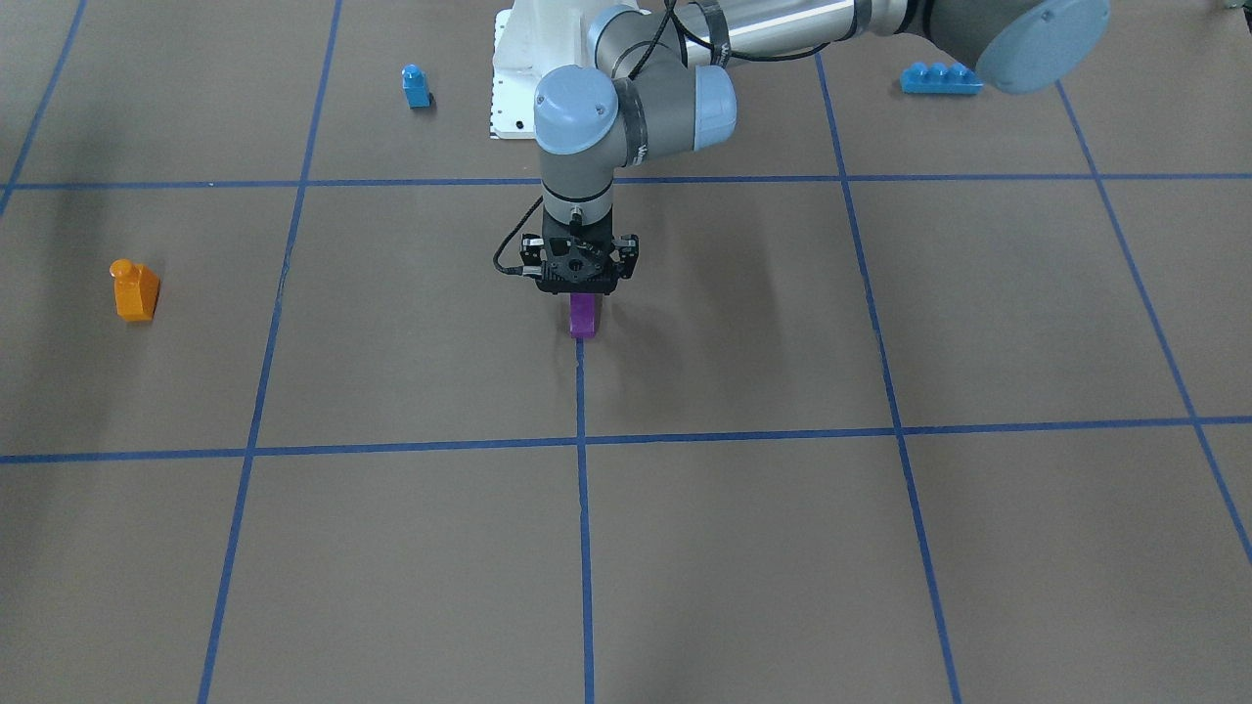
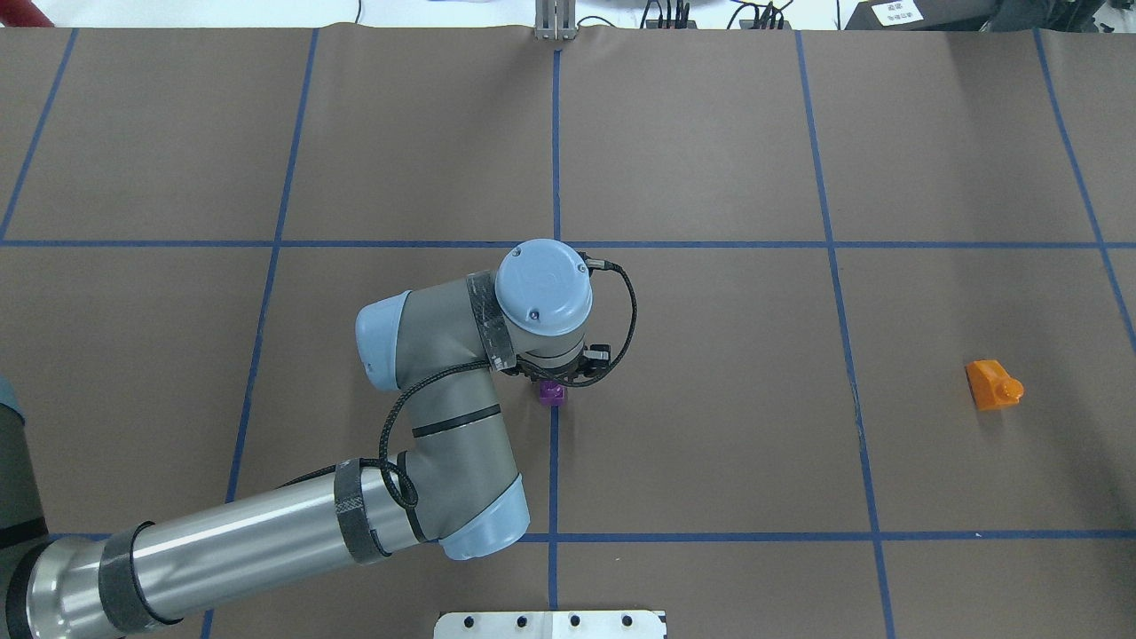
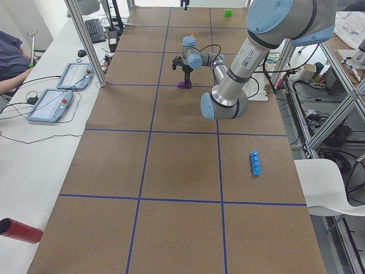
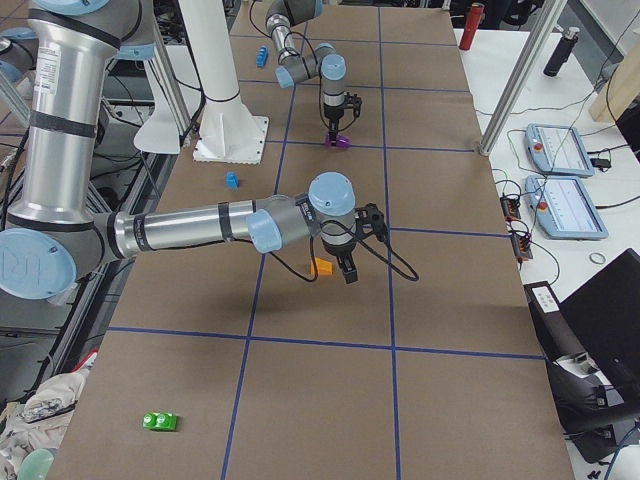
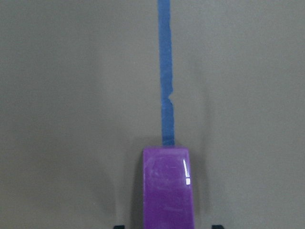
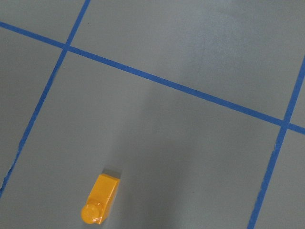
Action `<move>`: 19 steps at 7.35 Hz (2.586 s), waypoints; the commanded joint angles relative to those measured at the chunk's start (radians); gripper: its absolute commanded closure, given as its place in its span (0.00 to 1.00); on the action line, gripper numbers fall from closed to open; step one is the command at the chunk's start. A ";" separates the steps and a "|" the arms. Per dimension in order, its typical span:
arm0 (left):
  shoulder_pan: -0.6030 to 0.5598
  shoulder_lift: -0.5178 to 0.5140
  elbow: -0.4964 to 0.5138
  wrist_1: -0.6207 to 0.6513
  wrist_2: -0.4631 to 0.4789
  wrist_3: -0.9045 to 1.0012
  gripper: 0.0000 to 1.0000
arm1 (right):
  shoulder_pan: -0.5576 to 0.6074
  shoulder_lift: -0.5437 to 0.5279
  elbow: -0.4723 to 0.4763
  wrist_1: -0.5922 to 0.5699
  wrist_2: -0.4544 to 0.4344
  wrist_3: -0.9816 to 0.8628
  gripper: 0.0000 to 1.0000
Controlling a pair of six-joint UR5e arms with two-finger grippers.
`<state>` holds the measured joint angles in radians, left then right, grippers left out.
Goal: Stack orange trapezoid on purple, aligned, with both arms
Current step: 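Lower the purple block onto the center grid line and open the left gripper, then withdraw the left gripper while the right gripper descends and grasps the orange block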
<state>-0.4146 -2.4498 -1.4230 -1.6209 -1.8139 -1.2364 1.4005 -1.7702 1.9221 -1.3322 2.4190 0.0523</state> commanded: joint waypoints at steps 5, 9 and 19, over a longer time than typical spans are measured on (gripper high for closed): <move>-0.093 0.209 -0.450 0.272 -0.070 0.206 0.01 | -0.203 0.011 0.005 0.142 -0.035 0.456 0.00; -0.391 0.559 -0.677 0.319 -0.292 0.700 0.01 | -0.495 0.002 -0.030 0.272 -0.357 0.774 0.00; -0.426 0.583 -0.679 0.317 -0.306 0.747 0.00 | -0.597 -0.048 -0.121 0.432 -0.357 0.807 1.00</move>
<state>-0.8409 -1.8665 -2.1019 -1.3032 -2.1197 -0.4886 0.8070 -1.8162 1.7921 -0.8987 2.0573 0.8597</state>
